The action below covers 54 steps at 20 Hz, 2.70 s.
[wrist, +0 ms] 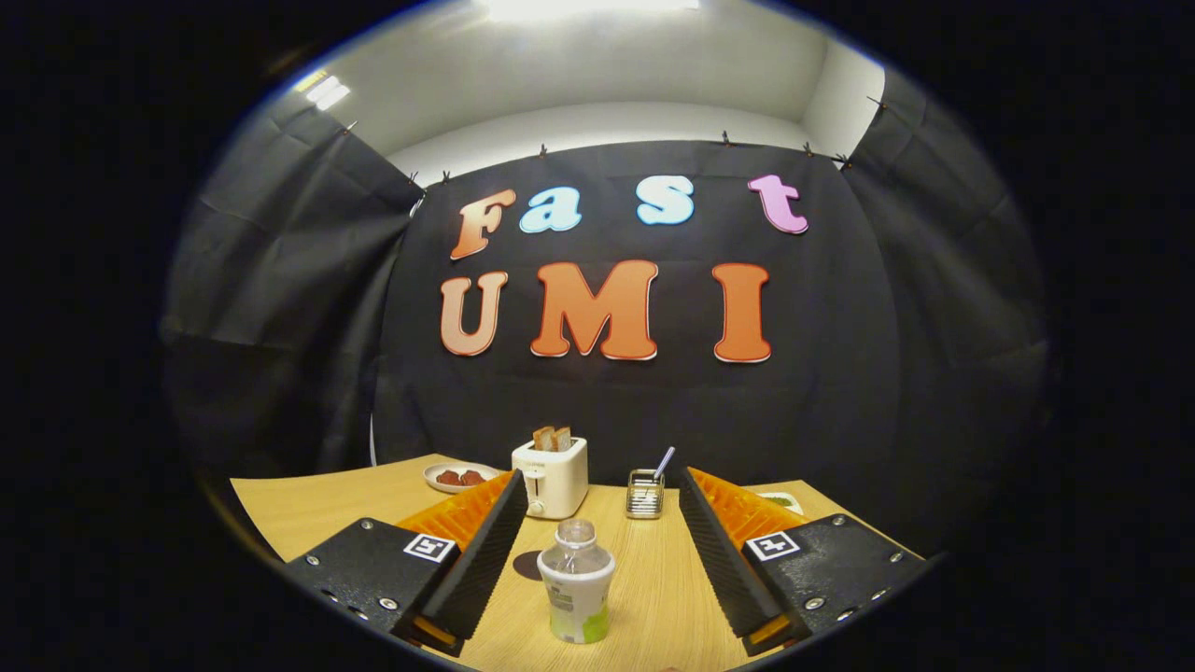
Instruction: Take the bottle from table, then pour the juice into the cup, finally place the bottle on the coaster
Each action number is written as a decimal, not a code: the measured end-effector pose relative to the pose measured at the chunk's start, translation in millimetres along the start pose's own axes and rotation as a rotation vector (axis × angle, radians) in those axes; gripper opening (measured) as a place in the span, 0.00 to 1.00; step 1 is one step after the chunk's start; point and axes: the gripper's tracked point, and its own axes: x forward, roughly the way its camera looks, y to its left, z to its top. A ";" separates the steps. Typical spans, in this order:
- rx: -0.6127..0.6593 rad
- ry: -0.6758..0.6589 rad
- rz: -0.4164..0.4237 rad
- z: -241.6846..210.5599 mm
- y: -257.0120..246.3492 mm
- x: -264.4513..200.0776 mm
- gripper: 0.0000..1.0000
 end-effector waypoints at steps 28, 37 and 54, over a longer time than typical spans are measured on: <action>0.122 0.307 -0.013 -161.9 18.3 30.8 0.92; 0.160 0.364 -0.044 -177.0 21.6 34.3 0.71; -0.221 0.264 -0.061 -125.6 47.5 53.0 0.64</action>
